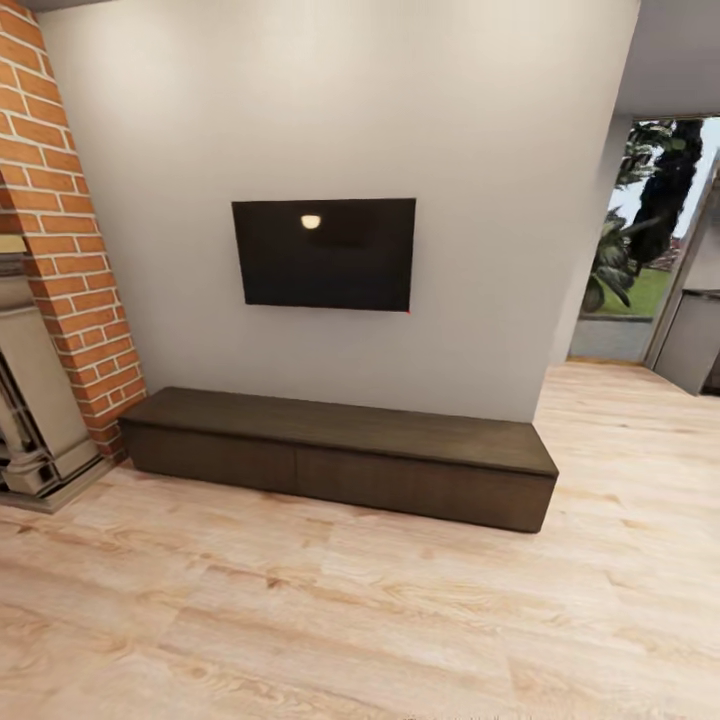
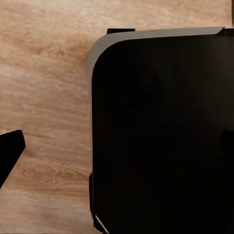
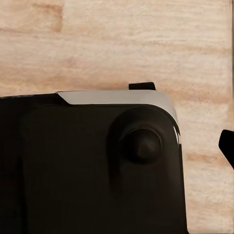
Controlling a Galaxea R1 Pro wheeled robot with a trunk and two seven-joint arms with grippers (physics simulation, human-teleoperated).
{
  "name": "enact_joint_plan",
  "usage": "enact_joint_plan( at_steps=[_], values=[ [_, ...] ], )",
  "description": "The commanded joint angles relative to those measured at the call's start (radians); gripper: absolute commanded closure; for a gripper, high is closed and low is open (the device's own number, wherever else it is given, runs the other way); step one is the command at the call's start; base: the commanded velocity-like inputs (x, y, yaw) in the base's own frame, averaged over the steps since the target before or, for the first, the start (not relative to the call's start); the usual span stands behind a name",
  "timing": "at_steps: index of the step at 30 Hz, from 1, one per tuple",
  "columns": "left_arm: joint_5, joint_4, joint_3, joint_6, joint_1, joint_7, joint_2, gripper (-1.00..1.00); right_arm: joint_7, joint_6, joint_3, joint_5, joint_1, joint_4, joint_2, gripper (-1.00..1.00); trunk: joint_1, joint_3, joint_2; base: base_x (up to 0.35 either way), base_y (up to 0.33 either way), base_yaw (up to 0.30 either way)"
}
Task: Place each of the two pumpkins and all three candles from the living room inside a cabinet in the living room (use any cabinet), then make sure every cabinet is closed, and position the cauldron so it is next to a table in the living room.
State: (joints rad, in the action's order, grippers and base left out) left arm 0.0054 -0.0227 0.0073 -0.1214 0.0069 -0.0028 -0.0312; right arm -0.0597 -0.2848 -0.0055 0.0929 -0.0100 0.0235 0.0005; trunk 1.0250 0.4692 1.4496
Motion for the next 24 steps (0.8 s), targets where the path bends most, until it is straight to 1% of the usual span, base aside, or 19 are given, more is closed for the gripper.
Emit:
enact_joint_plan(
  at_steps=[1, 7, 12, 16, 21, 24],
  values=[
    [0.000, -0.002, 0.000, -0.001, 0.000, 0.000, 0.001, -1.00, -0.006, -0.004, -0.001, 0.010, -0.001, -0.002, 0.000, -1.00, 0.000, 0.001, 0.000, 0.000, 0.000, -0.294],
    [0.001, -0.002, 0.001, -0.002, 0.000, -0.005, 0.009, -1.00, -0.006, -0.005, -0.002, 0.011, -0.001, -0.001, 0.000, -1.00, 0.000, 0.002, 0.000, 0.000, 0.000, -0.291],
    [0.002, -0.025, 0.003, -0.002, -0.001, -0.008, 0.015, -1.00, -0.006, -0.006, -0.001, 0.011, -0.001, -0.001, 0.000, -1.00, 0.000, 0.004, 0.000, 0.000, 0.000, -0.287],
    [-0.002, -0.033, -0.001, -0.003, -0.001, -0.009, 0.017, -1.00, -0.006, -0.031, 0.002, 0.010, -0.001, -0.002, 0.001, -1.00, 0.000, 0.006, 0.000, 0.011, 0.000, -0.281],
    [-0.009, -0.034, -0.006, -0.005, -0.001, -0.011, 0.017, -1.00, -0.006, -0.039, 0.002, 0.010, -0.001, -0.002, 0.000, -1.00, 0.000, 0.010, 0.000, 0.187, 0.000, -0.247],
    [-0.011, -0.036, -0.007, -0.014, -0.001, -0.011, 0.018, -1.00, -0.006, -0.040, 0.002, 0.010, -0.001, -0.002, 0.001, -1.00, 0.000, 0.011, 0.000, 0.295, -0.033, -0.086]
  ],
)
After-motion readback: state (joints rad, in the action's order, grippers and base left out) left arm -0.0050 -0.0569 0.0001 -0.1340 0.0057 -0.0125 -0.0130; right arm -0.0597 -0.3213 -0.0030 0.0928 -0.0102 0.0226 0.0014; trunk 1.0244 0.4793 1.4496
